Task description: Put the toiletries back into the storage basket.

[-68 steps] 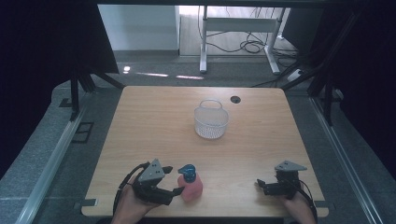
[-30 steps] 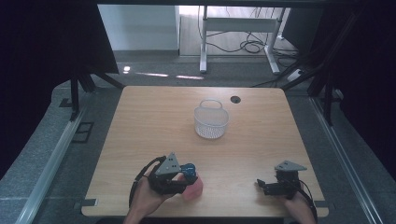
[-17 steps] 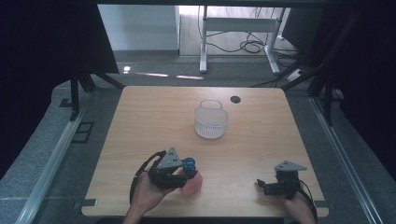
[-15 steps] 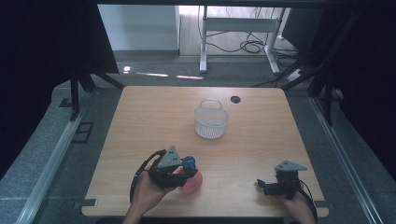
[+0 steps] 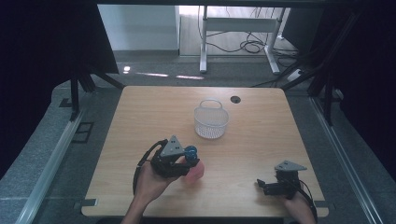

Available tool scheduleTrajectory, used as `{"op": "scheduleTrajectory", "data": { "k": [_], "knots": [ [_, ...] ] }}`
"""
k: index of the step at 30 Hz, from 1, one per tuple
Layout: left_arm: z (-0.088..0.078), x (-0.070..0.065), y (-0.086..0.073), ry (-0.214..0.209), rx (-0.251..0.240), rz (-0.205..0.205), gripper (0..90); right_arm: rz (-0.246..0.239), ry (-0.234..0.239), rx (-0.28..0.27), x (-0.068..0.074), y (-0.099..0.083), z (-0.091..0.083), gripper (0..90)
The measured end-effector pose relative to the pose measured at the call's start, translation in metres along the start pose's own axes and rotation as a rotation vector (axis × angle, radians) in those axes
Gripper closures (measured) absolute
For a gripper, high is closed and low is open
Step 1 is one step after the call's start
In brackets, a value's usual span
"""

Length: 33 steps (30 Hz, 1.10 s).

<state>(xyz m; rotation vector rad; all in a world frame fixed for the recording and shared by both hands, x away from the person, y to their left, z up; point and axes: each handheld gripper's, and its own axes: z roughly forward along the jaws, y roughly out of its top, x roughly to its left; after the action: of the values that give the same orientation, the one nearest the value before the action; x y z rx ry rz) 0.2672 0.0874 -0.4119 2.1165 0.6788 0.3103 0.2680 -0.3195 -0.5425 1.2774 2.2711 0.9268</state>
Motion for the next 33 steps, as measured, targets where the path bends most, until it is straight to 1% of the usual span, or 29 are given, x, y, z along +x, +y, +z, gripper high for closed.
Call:
{"op": "scheduleTrajectory", "data": {
  "k": [8, 11, 17, 23, 33],
  "knots": [
    [0.004, 0.008, 0.012, 0.027, 0.007, -0.012, 53.1, 0.0, 0.0, 0.0, 0.0, 0.0, 0.0, 0.0],
    [0.004, 0.01, 0.014, 0.029, 0.004, -0.017, 53.1, 0.0, -0.001, 0.0, 0.0, 0.0, 0.0, 0.0],
    [0.004, 0.017, 0.024, 0.042, -0.001, -0.02, 53.1, 0.0, 0.0, 0.002, 0.0, 0.0, 0.0, 0.0],
    [0.005, 0.024, 0.034, 0.059, -0.008, -0.028, 53.1, -0.002, 0.0, 0.0, 0.0, 0.0, 0.0, 0.0],
    [0.01, 0.035, 0.052, 0.073, -0.019, -0.041, 53.1, -0.003, 0.0, 0.002, 0.0, 0.0, 0.0, 0.0]
  ]
}}
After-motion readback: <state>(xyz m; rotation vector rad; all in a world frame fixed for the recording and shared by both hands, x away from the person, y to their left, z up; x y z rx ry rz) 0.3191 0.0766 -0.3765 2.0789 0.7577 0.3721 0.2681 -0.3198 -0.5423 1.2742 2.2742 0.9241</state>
